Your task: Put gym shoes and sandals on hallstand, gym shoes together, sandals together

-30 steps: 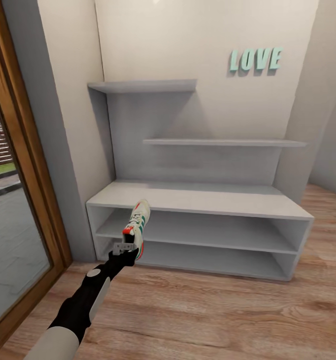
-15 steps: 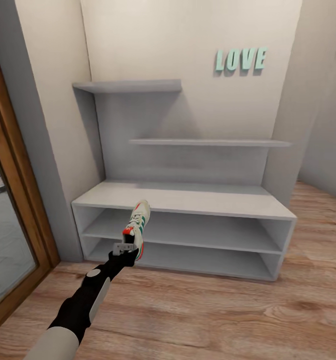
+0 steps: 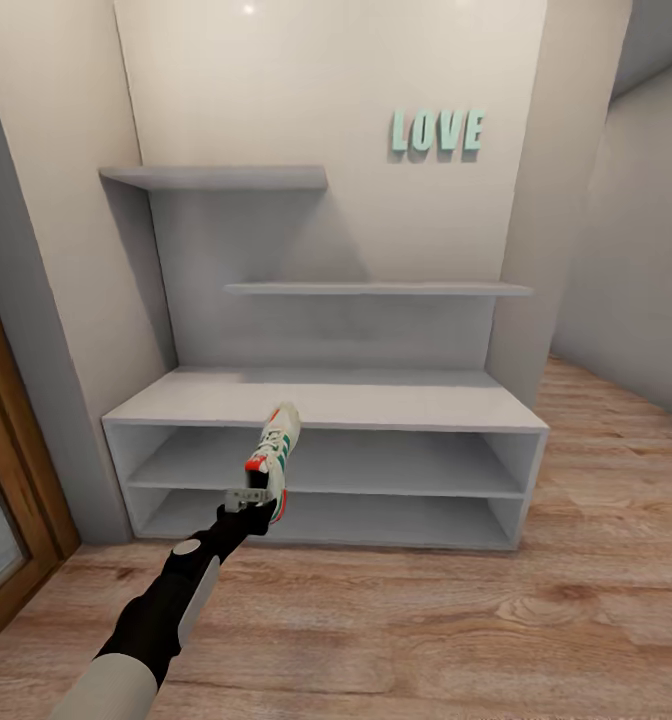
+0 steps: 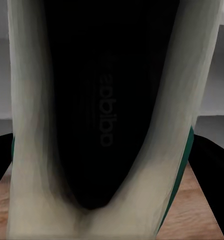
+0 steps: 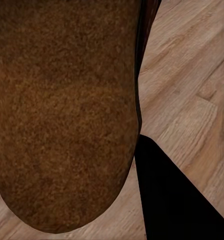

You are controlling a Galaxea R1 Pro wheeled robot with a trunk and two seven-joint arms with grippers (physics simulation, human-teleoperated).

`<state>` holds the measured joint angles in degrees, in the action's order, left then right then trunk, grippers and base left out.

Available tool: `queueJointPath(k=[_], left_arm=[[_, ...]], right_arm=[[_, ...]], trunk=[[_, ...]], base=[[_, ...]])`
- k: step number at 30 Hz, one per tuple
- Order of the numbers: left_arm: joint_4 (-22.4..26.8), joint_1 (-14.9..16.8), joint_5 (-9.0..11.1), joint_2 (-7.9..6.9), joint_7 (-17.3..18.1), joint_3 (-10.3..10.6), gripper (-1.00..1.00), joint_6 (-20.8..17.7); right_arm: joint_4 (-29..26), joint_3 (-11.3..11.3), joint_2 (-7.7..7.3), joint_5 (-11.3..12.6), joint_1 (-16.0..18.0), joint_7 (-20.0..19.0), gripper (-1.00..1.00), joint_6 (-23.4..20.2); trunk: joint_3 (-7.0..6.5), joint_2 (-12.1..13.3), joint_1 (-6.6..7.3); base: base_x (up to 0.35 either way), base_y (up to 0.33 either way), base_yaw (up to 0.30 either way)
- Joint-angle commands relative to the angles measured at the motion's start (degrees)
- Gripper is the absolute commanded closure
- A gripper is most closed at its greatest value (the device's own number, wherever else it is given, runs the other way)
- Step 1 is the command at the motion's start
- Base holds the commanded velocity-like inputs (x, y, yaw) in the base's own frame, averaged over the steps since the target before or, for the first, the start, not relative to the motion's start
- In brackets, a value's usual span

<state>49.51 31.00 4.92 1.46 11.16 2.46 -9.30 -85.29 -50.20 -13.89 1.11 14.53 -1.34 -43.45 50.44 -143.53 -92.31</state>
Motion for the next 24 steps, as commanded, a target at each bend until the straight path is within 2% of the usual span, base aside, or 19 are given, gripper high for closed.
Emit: queueJointPath(k=[1, 12, 21, 24], left_arm=[[0.1, 0.0, 0.5, -0.03, 0.1, 0.0, 1.0, -0.4], [0.1, -0.1, 0.5, -0.03, 0.1, 0.0, 1.0, -0.5], [0.1, -0.1, 0.5, -0.01, 0.1, 0.0, 1.0, -0.5], [0.0, -0.1, 0.6, -0.03, 0.1, 0.0, 1.0, -0.5]], right_arm=[[-0.1, -0.1, 0.0, 0.3, 0.1, 0.0, 1.0, -0.3], [-0.1, 0.0, 0.0, 0.3, 0.1, 0.0, 1.0, -0.3], [0.0, 0.2, 0.0, 0.2, 0.1, 0.0, 1.0, -0.2], [0.0, 2.9, 0.0, 0.2, 0.1, 0.0, 1.0, -0.2]], trunk=[[0.03, 0.0, 0.01], [-0.01, 0.0, 0.01], [-0.01, 0.0, 0.01], [-0.01, 0.0, 0.01]], base=[[0.0, 0.0, -0.097], [0.0, -0.022, -0.015], [0.0, -0.308, 0.0], [0.0, -0.336, 0.0]])
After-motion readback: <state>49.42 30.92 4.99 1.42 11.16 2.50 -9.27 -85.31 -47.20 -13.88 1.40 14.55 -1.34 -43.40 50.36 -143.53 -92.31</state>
